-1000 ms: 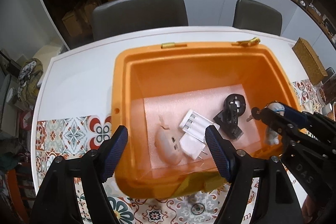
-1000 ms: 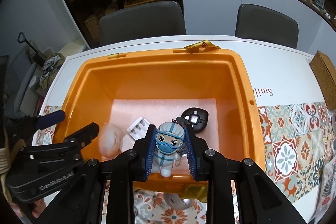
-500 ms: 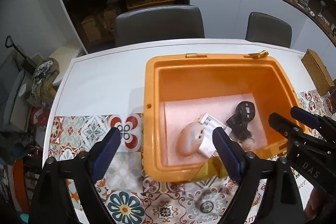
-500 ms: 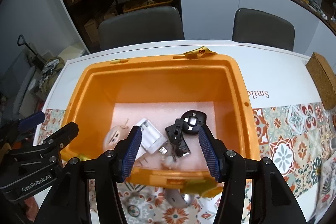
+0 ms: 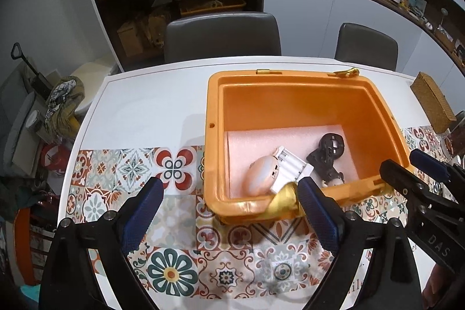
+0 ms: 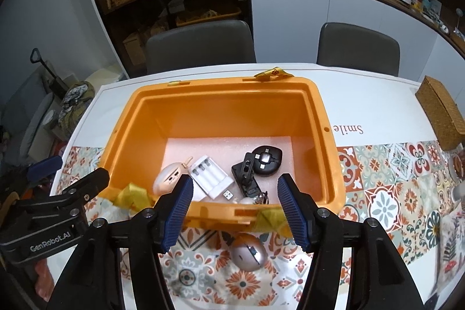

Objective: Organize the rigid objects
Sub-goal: 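Lower both tools into the crate and open them, releasing lamp and keychain, then withdraw the right tool from the crate and lower it toward the silver egg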

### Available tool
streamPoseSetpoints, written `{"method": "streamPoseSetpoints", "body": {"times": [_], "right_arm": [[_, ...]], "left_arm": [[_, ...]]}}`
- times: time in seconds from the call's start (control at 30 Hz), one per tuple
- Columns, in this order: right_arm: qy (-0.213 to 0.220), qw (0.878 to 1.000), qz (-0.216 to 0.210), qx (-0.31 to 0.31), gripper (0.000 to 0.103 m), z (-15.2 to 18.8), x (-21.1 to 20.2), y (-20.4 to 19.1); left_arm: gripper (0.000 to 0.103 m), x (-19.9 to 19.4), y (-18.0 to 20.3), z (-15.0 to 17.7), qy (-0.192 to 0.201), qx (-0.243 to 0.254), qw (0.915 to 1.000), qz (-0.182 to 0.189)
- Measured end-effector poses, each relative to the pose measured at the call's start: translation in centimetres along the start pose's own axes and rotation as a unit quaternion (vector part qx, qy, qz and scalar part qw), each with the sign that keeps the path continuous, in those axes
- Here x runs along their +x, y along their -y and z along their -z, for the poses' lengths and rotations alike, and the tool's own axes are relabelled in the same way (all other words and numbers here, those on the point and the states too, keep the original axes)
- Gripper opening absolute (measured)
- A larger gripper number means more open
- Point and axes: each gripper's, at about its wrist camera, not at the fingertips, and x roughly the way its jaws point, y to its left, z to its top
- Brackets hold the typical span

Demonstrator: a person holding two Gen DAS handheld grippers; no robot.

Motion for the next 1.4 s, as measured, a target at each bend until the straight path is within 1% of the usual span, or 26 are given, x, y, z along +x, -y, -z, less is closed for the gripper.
{"method": "streamPoseSetpoints", "body": {"times": [0.07, 0.17, 0.23, 0.4, 0.53, 0.97, 1.1, 1.3, 1.4], "right_arm": [[0.007, 1.0, -0.001, -0.005, 0.062, 0.4, -0.7, -0.1], [0.016, 1.0, -0.004, -0.005, 0.064, 1.0, -1.5, 0.0], [0.02, 1.0, -0.006, -0.004, 0.065, 1.4, -1.9, 0.1], [0.015, 1.0, -0.016, -0.002, 0.066, 2.7, -2.2, 0.6], [0.01, 1.0, -0.017, 0.001, 0.07, 3.6, -2.1, 0.8], [-0.005, 1.0, -0.023, 0.006, 0.07, 6.5, -1.3, 1.6], [-0.017, 1.0, -0.024, 0.003, 0.07, 7.2, -0.6, 1.6], [-0.033, 0.999, -0.025, 0.001, 0.07, 7.8, 0.4, 1.5], [-0.042, 0.999, -0.024, 0.005, 0.073, 8.2, 1.0, 1.6]], "left_arm": [[0.095, -0.4, 0.0, 0.4, 0.001, -0.001, 1.0, 0.004], [0.098, -0.9, 0.0, 1.1, 0.004, -0.005, 1.0, 0.006], [0.098, -1.2, 0.1, 1.7, 0.007, -0.007, 0.9999, 0.003], [0.099, -1.8, 0.4, 2.8, 0.012, 0.002, 0.9999, -0.003], [0.099, -1.8, 0.7, 3.7, 0.01, 0.008, 0.9999, -0.006], [0.099, -0.5, 0.8, 6.5, -0.015, -0.007, 0.9999, -0.003], [0.099, 0.0, 0.9, 7.2, -0.019, -0.005, 0.9998, -0.003], [0.099, 1.4, 0.8, 8.0, -0.041, -0.008, 0.9991, -0.001], [0.099, 1.9, 0.7, 8.4, -0.046, -0.012, 0.9988, -0.004]]}}
